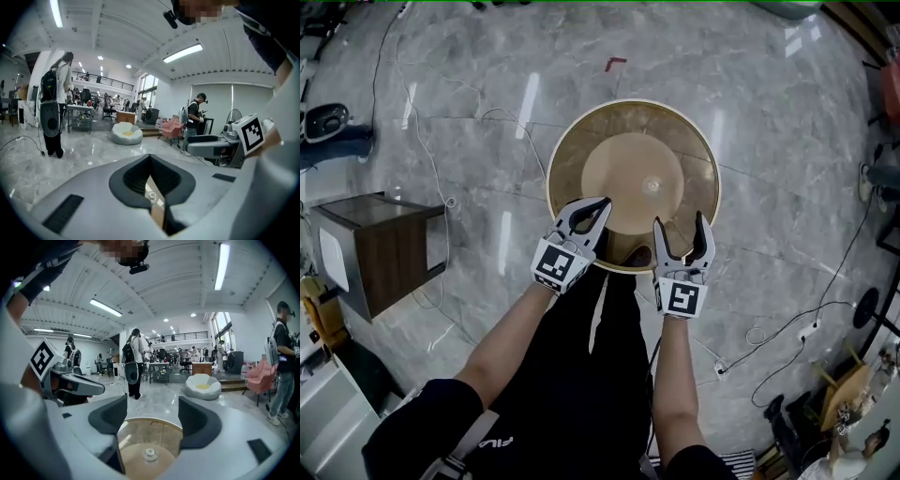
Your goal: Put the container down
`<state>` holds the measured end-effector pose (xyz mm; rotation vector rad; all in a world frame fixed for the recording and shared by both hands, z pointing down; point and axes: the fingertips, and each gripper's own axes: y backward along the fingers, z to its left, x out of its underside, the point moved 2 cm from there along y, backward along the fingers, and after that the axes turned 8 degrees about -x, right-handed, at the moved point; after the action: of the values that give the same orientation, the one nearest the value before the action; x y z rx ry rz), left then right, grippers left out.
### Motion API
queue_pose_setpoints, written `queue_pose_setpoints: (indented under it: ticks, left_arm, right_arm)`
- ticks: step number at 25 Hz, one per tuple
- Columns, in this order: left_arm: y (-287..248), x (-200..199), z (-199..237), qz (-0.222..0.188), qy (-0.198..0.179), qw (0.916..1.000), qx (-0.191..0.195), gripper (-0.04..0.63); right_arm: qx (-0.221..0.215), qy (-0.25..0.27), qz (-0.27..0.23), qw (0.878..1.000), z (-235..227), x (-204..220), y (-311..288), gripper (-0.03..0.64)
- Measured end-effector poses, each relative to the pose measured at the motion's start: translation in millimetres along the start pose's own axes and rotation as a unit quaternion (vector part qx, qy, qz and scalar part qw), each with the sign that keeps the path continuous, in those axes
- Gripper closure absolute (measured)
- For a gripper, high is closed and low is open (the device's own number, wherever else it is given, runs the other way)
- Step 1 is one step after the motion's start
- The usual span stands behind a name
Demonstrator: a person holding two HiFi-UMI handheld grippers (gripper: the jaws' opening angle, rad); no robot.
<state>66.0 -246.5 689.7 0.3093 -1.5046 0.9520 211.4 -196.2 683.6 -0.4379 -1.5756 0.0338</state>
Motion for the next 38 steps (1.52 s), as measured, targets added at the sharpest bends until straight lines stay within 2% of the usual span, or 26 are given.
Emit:
queue_pose_setpoints:
  ticks: [6,12,17,26,31,32,34,35,38]
  left_arm:
    - [38.6,-59.0,-7.9,-0.007,-0.013,0.9999,0.008,0.571]
    - [69.2,-128.3,-19.6,-0.042,-0.02,0.9989,0.005,0.571]
    - [80.4,-172.7,-33.3,-0.08,-0.032,0.9963,0.005,0.571]
    - [97.8,-194.9,-46.3,-0.112,-0.045,0.9927,0.001,0.571]
    - [101.8,-194.6,-48.2,-0.112,-0.045,0.9927,0.0,0.571]
    - [101.9,-196.0,-47.6,-0.113,-0.046,0.9925,-0.001,0.571]
    - [103.8,-201.6,-46.6,-0.121,-0.046,0.9916,-0.004,0.571]
    - [105.4,-204.2,-46.1,-0.124,-0.046,0.9912,-0.005,0.571]
    - [108.4,-204.1,-43.8,-0.126,-0.044,0.991,-0.009,0.571]
  right_arm:
    - [0.019,-0.016,-0.007,1.0,7.1,-55.2,40.8,0.279]
    - [0.016,0.003,-0.043,0.999,6.6,-131.0,82.8,0.279]
    - [0.012,0.021,-0.07,0.997,-1.5,-172.4,102.7,0.279]
    - [-0.009,0.031,-0.081,0.996,11.4,-182.1,119.5,0.28]
    - [-0.015,0.034,-0.096,0.995,17.7,-188.3,120.7,0.286]
    - [-0.011,0.035,-0.101,0.994,16.4,-192.2,121.6,0.336]
    - [0.003,0.032,-0.11,0.993,12.6,-199.0,124.2,0.523]
    - [0.007,0.032,-0.111,0.993,12.0,-201.5,124.7,0.575]
    - [-0.002,0.037,-0.109,0.993,15.8,-207.5,125.5,0.589]
